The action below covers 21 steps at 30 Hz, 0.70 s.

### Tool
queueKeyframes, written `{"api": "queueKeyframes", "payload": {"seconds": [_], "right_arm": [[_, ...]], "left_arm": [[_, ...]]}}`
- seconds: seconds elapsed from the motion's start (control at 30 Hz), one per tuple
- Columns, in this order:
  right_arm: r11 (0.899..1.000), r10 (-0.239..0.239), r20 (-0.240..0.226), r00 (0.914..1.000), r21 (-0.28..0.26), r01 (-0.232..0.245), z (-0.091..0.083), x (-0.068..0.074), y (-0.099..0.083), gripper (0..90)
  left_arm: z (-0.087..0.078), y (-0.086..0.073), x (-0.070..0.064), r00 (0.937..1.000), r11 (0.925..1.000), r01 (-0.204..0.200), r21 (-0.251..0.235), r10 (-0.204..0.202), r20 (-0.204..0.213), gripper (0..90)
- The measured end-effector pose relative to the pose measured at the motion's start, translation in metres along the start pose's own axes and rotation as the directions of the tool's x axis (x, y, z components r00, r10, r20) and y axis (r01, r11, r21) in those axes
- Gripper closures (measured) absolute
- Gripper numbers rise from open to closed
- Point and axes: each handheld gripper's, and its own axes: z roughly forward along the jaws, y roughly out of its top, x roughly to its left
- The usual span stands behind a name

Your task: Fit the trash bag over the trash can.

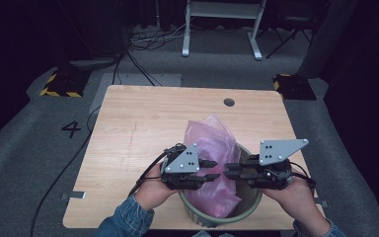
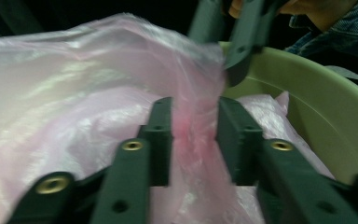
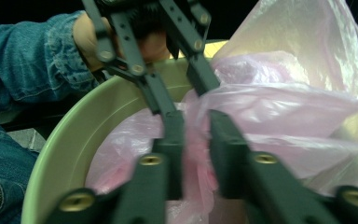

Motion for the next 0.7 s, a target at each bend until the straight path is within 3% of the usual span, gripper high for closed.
{"api": "queueKeyframes", "payload": {"seconds": [0.17, 0.27, 0.37, 0.57, 0.7], "right_arm": [[0.999, 0.004, -0.033, 0.9995, -0.032, -0.005, -0.001, 0.002, 0.002, 88.2], [0.999, 0.001, -0.044, 0.9990, -0.041, -0.003, -0.002, 0.003, 0.004, 88.3], [0.999, -0.004, -0.033, 0.9994, -0.053, 0.002, -0.005, 0.004, 0.004, 88.3], [0.996, 0.018, 0.018, 0.9997, -0.090, -0.017, -0.019, -0.003, 0.001, 89.9], [0.996, 0.017, 0.044, 0.9989, -0.086, -0.014, -0.023, -0.007, 0.001, 90.0]], "left_arm": [[0.000, 0.007, 0.000, 0.9997, 0.9995, -0.023, 0.020, 0.023, 0.001, 63.3], [0.003, 0.010, -0.003, 0.9990, 0.9989, -0.042, 0.017, 0.042, 0.017, 77.8], [0.001, 0.011, -0.006, 0.9982, 0.9982, -0.060, 0.001, 0.060, -0.002, 89.1], [-0.004, 0.011, -0.007, 0.9987, 0.9974, -0.050, -0.051, 0.050, -0.014, 89.6], [-0.008, 0.012, -0.008, 0.9980, 0.9954, -0.058, -0.076, 0.056, -0.031, 89.6]]}}
